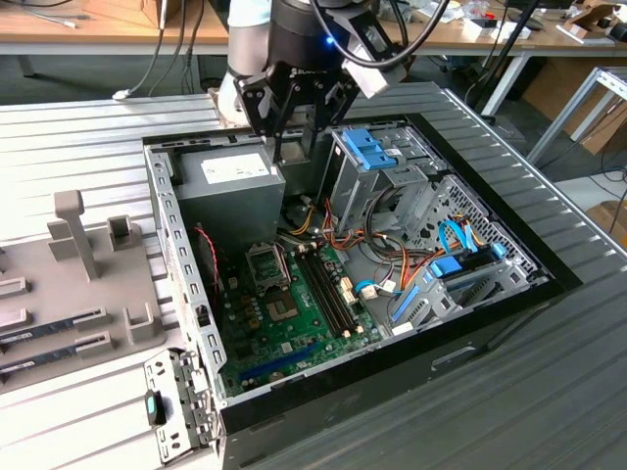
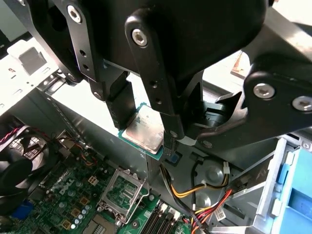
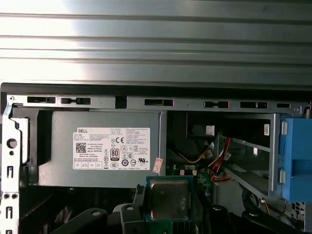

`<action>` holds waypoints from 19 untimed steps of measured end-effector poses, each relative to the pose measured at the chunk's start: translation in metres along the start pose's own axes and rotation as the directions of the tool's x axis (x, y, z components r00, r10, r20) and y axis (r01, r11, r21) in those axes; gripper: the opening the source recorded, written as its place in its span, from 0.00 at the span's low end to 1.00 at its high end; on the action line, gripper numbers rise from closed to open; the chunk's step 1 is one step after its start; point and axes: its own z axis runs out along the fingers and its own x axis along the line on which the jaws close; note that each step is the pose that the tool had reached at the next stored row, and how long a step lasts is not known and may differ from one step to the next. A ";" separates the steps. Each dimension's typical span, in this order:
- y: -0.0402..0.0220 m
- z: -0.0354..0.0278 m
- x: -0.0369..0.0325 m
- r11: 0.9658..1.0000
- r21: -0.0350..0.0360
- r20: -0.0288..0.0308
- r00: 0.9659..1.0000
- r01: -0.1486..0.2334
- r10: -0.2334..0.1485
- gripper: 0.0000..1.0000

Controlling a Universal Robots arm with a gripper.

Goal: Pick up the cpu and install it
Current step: 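Pick up the cpu and move it towards the insertion slot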

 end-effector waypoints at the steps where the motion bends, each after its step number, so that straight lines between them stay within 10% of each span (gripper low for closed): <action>1: -0.0007 0.0001 0.0000 1.000 0.000 0.000 1.000 0.000 0.000 0.47; 19: -0.0115 0.0013 0.0002 1.000 0.000 0.000 1.000 0.000 0.000 0.47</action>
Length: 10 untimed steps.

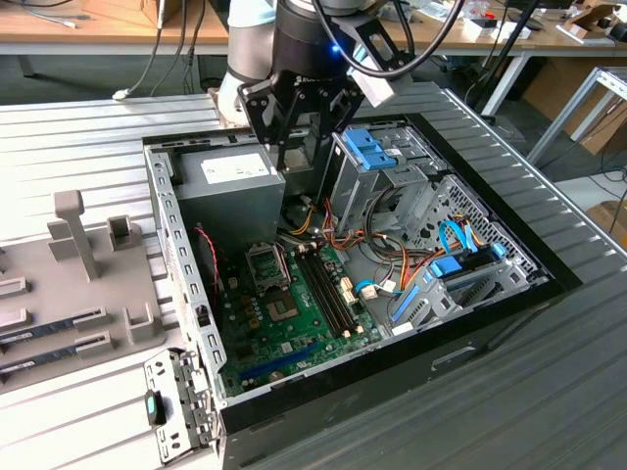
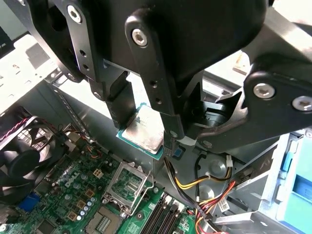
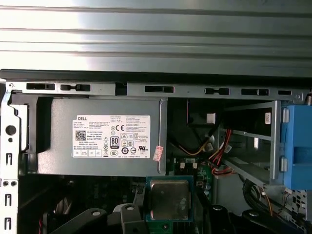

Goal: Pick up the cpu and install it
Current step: 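Pick up the cpu and move it towards the insertion slot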

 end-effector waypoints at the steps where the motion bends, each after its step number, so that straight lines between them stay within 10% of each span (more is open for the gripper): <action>1: -0.0002 0.0000 0.0000 1.000 0.000 0.000 1.000 0.000 0.000 0.47; 10: -0.0024 0.0008 -0.0003 1.000 0.000 0.000 1.000 0.000 0.000 0.47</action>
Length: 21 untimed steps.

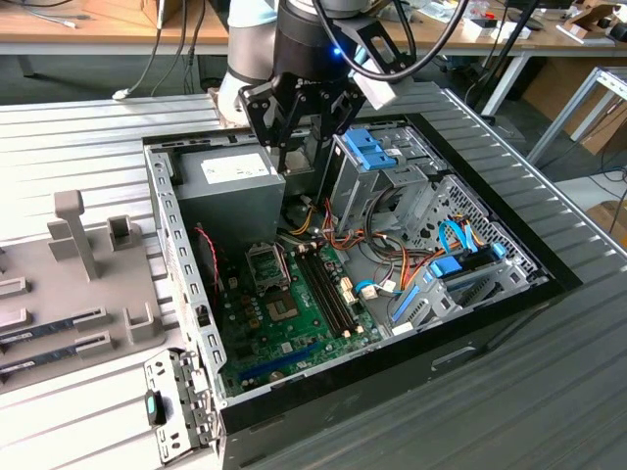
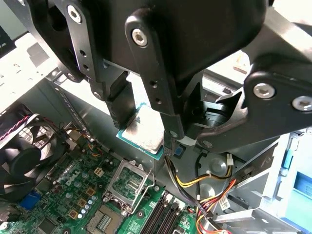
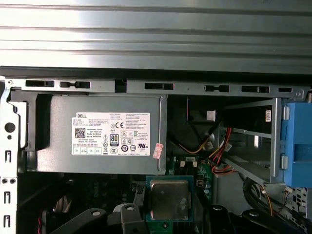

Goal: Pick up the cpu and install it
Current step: 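Pick up the cpu and move it towards the insertion slot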

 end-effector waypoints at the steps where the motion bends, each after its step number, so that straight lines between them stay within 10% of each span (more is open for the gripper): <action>1: -0.0001 0.0000 -0.0001 1.000 0.000 0.000 1.000 0.000 0.000 0.47; 21: -0.0018 0.0016 -0.0032 1.000 0.000 0.000 1.000 0.000 0.000 0.47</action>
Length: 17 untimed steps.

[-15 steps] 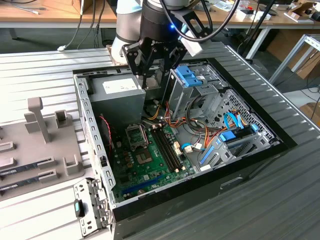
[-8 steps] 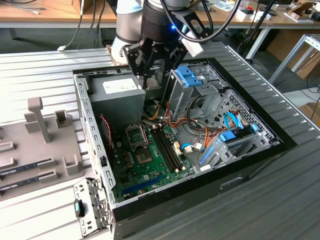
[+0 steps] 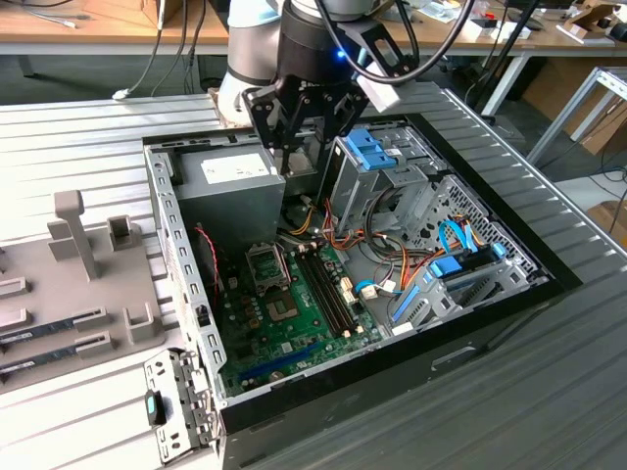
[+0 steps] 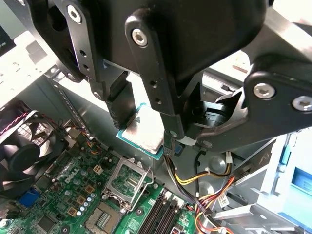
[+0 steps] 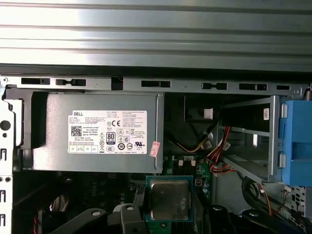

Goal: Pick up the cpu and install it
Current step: 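Pick up the cpu and move it towards the insertion slot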

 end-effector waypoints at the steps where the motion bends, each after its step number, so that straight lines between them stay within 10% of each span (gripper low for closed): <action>1: 0.0000 0.0000 -0.0001 1.000 0.000 0.000 1.000 0.000 0.000 0.47; 17: -0.0015 0.0013 -0.0035 1.000 0.000 0.000 1.000 0.000 0.000 0.47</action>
